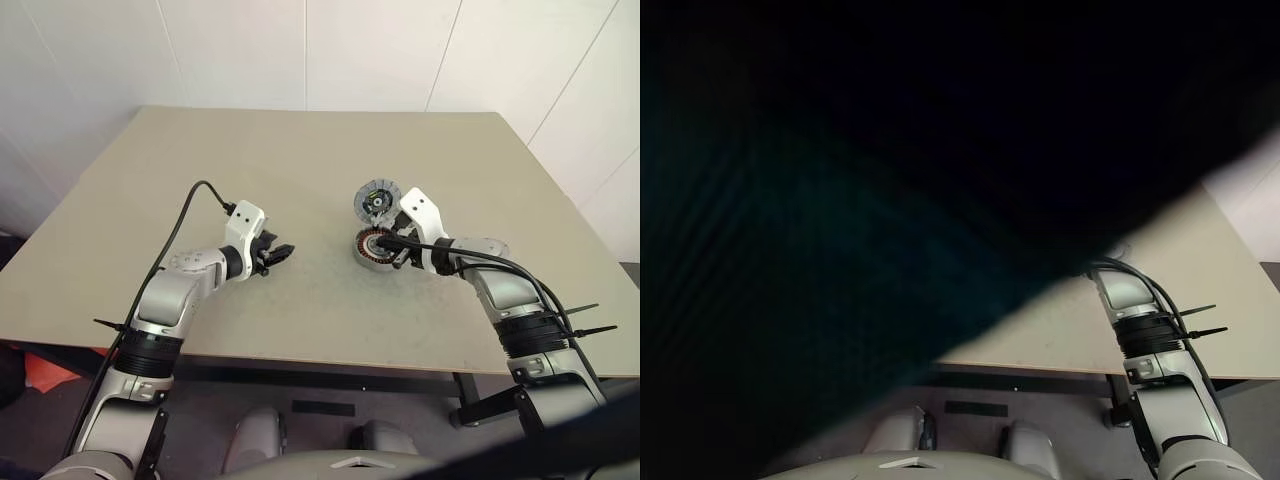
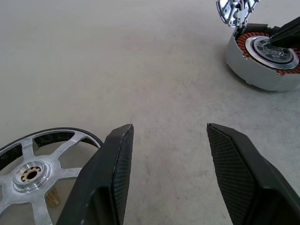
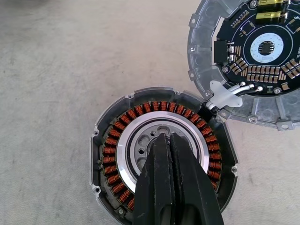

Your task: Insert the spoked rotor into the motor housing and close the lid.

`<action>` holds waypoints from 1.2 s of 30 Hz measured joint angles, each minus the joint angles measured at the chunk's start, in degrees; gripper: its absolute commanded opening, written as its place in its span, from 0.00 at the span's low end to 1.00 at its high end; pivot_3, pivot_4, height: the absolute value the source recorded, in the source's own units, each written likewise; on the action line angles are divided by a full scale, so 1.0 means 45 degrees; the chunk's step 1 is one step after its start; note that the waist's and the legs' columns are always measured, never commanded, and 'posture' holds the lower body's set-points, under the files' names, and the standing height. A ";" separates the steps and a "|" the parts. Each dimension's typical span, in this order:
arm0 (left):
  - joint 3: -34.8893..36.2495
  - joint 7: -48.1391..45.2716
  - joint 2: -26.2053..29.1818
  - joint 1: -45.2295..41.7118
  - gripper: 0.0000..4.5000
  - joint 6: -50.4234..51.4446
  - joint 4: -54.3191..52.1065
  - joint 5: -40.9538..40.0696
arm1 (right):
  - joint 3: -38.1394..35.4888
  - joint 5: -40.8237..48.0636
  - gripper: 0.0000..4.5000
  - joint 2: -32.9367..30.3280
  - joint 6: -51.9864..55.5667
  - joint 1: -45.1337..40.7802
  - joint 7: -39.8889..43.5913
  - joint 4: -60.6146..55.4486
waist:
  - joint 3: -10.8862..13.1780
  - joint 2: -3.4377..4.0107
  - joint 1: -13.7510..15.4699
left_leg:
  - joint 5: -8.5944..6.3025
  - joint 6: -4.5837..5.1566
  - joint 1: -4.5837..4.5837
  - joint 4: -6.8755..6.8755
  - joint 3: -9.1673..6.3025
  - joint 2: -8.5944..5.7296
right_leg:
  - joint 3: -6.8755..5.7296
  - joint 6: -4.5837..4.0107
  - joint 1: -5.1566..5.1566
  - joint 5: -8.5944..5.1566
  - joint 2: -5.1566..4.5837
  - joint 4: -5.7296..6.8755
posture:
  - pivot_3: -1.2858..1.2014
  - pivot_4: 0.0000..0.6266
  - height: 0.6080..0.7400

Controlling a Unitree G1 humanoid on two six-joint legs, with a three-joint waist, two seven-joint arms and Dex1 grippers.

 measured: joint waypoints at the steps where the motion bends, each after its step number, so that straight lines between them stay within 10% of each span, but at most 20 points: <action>1: 0.0000 0.0000 0.0000 0.0004 0.58 0.0000 0.0000 0.0000 | 0.0021 -0.0005 0.00 0.0040 0.0000 0.0004 -0.0004 0.0000 | 0.0000 0.0000 -0.0001 | 0.0000 0.0000 0.0000 0.0000 0.0000 0.0000 | 0.0000 0.0000 0.0000 0.0000 0.0000 0.0000 | 0.52 0.00 1.00; 36: -0.0089 0.0003 0.0013 0.0131 0.58 0.0002 0.0000 0.0003 | 0.0262 -0.0270 0.00 0.0114 -0.0319 0.0156 -0.0621 0.0037 | 0.0000 0.0000 0.0003 | 0.0004 -0.0021 0.0005 -0.0015 0.0002 0.0000 | 0.0000 0.0001 -0.0001 0.0000 0.0001 -0.0001 | 0.52 0.00 1.00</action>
